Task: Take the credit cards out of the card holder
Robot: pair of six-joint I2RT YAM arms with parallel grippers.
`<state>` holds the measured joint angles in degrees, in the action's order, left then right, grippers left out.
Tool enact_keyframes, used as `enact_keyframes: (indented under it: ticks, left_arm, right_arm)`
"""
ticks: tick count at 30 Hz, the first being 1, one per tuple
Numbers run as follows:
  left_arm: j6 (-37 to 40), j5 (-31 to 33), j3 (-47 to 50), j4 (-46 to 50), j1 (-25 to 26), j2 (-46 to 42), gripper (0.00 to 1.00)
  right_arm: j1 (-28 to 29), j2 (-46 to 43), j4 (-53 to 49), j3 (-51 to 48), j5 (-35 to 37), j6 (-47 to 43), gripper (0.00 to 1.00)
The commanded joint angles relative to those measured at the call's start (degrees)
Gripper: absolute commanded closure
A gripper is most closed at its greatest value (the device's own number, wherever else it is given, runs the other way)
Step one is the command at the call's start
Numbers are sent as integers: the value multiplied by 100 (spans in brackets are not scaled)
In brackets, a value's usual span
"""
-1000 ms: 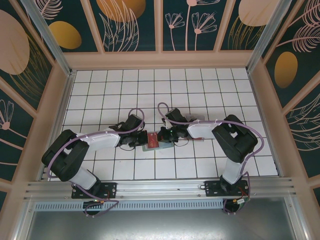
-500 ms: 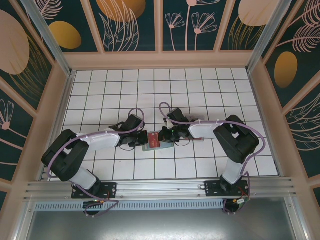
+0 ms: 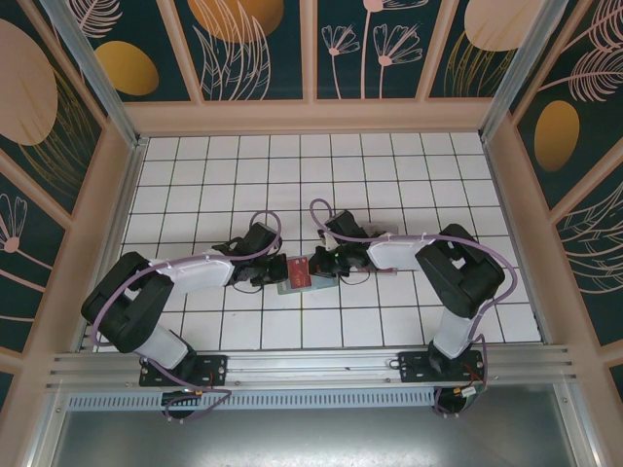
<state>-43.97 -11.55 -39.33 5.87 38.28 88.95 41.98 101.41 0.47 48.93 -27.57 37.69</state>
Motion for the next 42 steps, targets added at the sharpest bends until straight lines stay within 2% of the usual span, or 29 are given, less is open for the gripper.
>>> enact_keyframes:
  ticks: [1,11,23,25,28,39,42]
  left_arm:
    - [54,21,96,232,45,187,98]
    - [48,21,119,239,45,202,98]
    - [55,13,127,222,41,194,98]
    - [54,13,119,222,39,194,98]
    - [49,9,118,227,47,194,98]
    - [35,13,141,214,39,170,98]
    - [32,6,137,228,39,162,98]
  right_arm:
    - [-34,-86,-1,-85,-64,-52,100]
    - [-89,-267,-203,-133,198,-95,100]
    - [-207,-423,-186,-254,104,-172,100]
    - [-207,-341,-33,-276,-83,-144,88]
    - [-199,-214,218,-290,-254,-57,81]
    - [-192,-8,353,-273,-424,-60,83]
    - [-188,20,355,-281,-427,-56,90]
